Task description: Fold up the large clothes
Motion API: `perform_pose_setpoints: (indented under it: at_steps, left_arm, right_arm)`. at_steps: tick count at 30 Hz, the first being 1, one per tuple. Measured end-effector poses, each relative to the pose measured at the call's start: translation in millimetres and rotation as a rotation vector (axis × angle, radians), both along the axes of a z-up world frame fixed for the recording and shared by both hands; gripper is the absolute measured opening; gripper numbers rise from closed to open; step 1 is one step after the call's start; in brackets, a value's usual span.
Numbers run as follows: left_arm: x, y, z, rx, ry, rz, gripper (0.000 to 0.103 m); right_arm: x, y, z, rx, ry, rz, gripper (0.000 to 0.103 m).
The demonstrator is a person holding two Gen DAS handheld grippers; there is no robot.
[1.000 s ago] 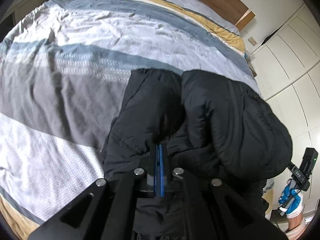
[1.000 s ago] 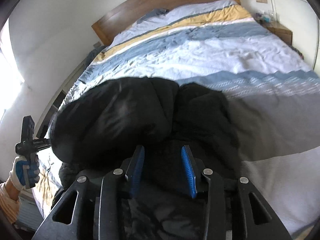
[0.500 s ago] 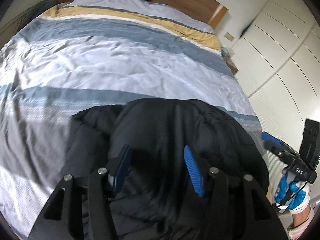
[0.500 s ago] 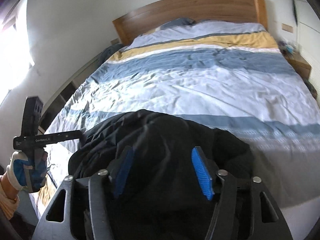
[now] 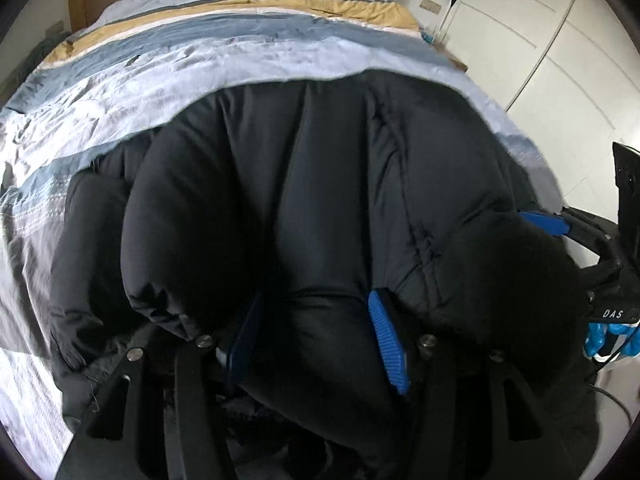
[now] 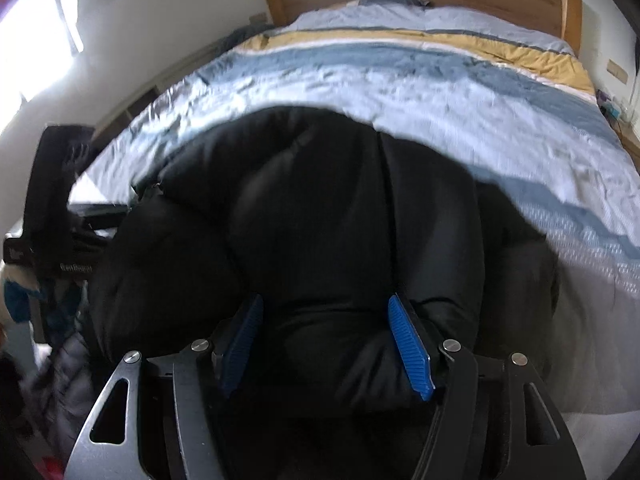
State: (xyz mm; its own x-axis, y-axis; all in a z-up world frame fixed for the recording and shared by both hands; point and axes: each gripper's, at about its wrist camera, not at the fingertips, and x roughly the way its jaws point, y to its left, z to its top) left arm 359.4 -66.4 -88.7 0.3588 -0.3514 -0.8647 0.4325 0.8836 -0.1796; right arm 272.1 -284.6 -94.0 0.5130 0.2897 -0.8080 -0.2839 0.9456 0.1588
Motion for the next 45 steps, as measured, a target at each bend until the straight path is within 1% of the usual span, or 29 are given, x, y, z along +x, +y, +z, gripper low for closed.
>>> perform_pose_setpoints:
  at_steps: [3,5,8,10,12,14,16,17,18,20,22,23,25,27,32,35,36,45]
  left_arm:
    - [-1,-2,-15,0.001,0.014,0.029,0.053]
    - [-2,-2,-13,0.000,0.018,0.041,0.053]
    - [-6,4,6,-0.023,0.010,0.059,0.053]
    - [-14,7,23,-0.049,-0.013,0.063,0.053]
    - [-22,6,41,-0.073,-0.049,0.055,0.053]
    - [-28,2,51,-0.088,-0.074,0.040,0.053]
    - [-33,-4,50,-0.089,-0.078,0.019,0.053]
    - [-34,-8,47,-0.079,-0.077,0.011,0.053]
    - [-37,-13,37,-0.052,-0.070,0.003,0.053]
    - [-39,-19,22,-0.013,-0.048,0.002,0.053]
    - [-46,-22,12,0.032,-0.053,0.001,0.053]
    - [-51,-25,10,0.062,-0.063,-0.001,0.053]
    - [-56,-27,8,0.084,-0.071,0.007,0.053]
    - [-57,-30,9,0.109,-0.073,0.020,0.053]
    - [-66,-33,13,0.124,-0.083,0.042,0.053]
    - [-71,-30,17,0.130,-0.093,0.049,0.053]
    - [-67,-30,21,0.133,-0.096,0.050,0.053]
    - [-78,-30,38,0.169,-0.133,0.060,0.053]
  right_arm:
    - [-1,-5,-14,0.022,0.007,-0.023,0.065]
    - [1,-5,-12,0.010,0.018,-0.022,0.065]
    - [-4,-6,6,-0.011,0.025,-0.011,0.064]
    - [-8,-8,21,-0.026,0.015,-0.005,0.064]
    - [-13,-11,37,-0.015,-0.009,-0.003,0.064]
    - [-16,-12,52,0.009,-0.035,-0.005,0.064]
    - [-14,-9,57,0.016,-0.046,0.006,0.064]
    - [-12,-6,55,0.015,-0.044,0.015,0.064]
    - [-8,-1,50,0.006,-0.035,0.023,0.064]
    - [-4,5,31,-0.017,0.002,0.032,0.064]
    - [-3,6,14,-0.019,0.030,0.033,0.065]
    - [-5,5,9,-0.013,0.037,0.028,0.065]
    - [-7,3,3,-0.001,0.043,0.009,0.065]
    - [-8,3,3,-0.002,0.047,0.000,0.065]
    - [-8,6,9,-0.035,0.052,-0.001,0.065]
    - [-8,5,10,-0.036,0.051,-0.015,0.065]
    - [-10,5,11,-0.035,0.051,-0.020,0.065]
    - [-28,5,21,-0.027,0.037,-0.049,0.065]
